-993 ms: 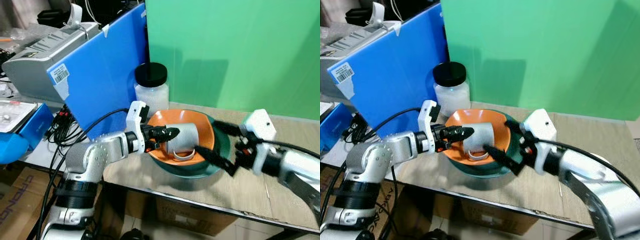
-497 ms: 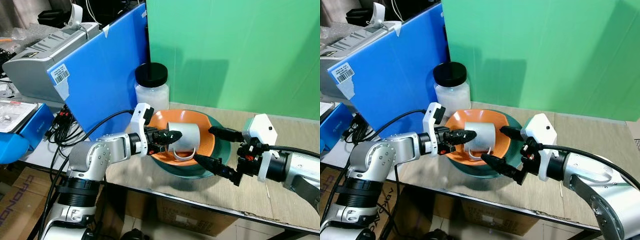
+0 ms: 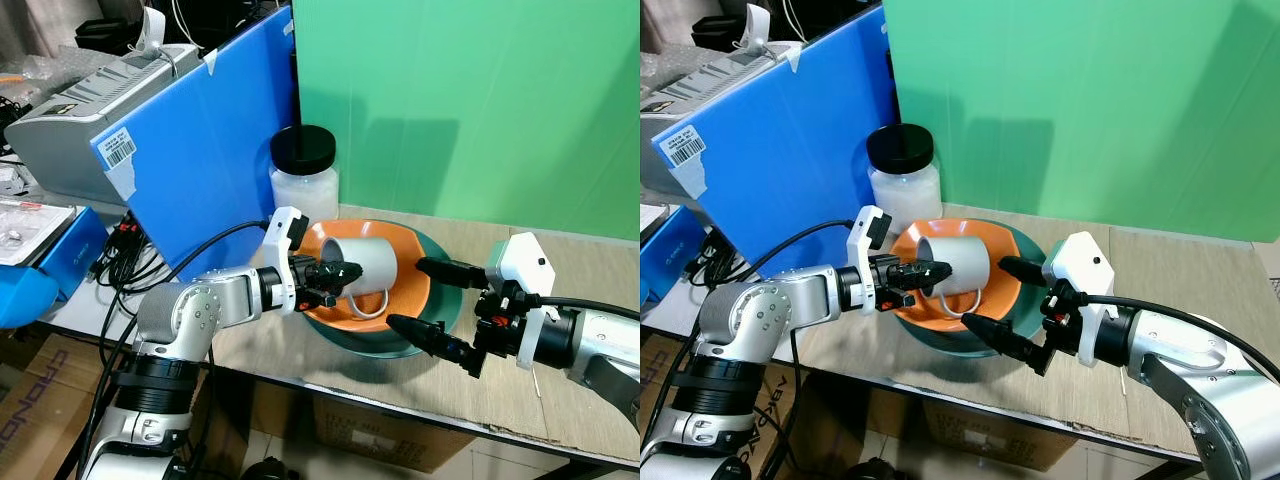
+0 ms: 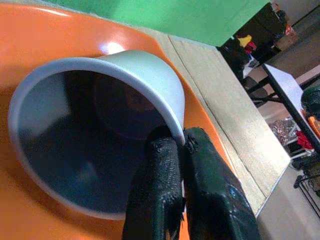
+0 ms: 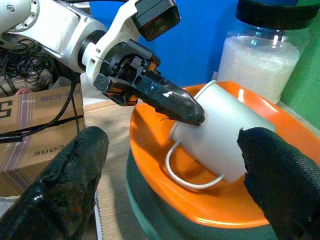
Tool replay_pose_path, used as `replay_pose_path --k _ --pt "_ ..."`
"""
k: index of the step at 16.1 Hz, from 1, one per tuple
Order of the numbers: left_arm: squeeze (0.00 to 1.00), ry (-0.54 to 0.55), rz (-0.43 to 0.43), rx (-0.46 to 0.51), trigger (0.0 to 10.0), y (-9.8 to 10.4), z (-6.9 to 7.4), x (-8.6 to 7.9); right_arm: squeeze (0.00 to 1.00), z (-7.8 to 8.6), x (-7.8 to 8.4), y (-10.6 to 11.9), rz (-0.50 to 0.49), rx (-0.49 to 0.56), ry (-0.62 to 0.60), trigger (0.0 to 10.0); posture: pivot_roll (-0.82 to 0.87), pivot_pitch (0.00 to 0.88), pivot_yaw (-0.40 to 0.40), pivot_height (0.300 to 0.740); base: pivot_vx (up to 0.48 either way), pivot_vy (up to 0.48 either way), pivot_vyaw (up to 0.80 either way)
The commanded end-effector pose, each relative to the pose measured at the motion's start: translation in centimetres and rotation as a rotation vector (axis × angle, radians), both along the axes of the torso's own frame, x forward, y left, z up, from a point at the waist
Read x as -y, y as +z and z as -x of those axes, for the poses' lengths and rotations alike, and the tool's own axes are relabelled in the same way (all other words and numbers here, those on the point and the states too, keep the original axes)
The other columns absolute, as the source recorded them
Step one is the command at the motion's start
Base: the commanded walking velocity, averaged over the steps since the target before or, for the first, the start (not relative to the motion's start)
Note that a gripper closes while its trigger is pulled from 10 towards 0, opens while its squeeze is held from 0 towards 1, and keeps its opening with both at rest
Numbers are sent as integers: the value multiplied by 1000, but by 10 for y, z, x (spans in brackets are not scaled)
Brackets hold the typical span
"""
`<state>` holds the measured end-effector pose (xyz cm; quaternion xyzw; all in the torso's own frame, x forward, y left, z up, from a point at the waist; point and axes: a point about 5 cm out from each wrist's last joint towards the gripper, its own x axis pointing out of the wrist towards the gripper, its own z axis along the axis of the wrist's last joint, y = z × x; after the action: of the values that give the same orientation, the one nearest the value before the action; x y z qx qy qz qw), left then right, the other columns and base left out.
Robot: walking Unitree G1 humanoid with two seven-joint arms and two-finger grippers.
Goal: Setting the table
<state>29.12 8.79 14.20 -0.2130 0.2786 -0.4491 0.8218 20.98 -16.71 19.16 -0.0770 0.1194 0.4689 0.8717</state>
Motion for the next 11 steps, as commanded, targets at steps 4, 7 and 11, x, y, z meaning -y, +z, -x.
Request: replay_pose_path --k 4,7,11 --pt "0 -2 -1 98 0 14 4 -2 0 1 -1 6 -44 38 0 10000 35 0 74 740 0 0 0" --pt "0 13 -38 251 0 34 8 -2 0 0 0 13 -108 84 -82 10000 34 0 84 740 0 0 0" --pt "0 226 -172 651 0 75 9 -13 0 -14 -6 21 -240 211 -471 10000 22 0 91 740 0 0 -294"
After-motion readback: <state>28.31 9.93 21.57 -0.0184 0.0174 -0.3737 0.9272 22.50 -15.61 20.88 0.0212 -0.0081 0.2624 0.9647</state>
